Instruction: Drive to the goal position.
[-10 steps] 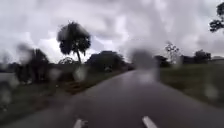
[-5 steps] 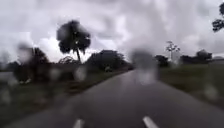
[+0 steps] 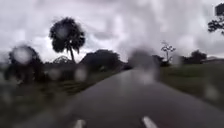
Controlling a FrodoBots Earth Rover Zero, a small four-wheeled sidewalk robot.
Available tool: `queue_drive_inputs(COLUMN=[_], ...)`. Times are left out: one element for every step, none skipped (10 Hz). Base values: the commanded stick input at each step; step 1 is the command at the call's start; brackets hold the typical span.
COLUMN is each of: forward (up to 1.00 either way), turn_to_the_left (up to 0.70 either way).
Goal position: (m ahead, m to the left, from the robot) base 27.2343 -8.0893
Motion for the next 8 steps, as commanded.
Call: queue_drive_inputs(forward=[0.70,0.70,0.70,0.70,0.70,0.70,0.70,0.70], turn_to_the_left=[-0.24,0.00,0.00,0.00,-0.01,-0.11,-0.29,-0.35])
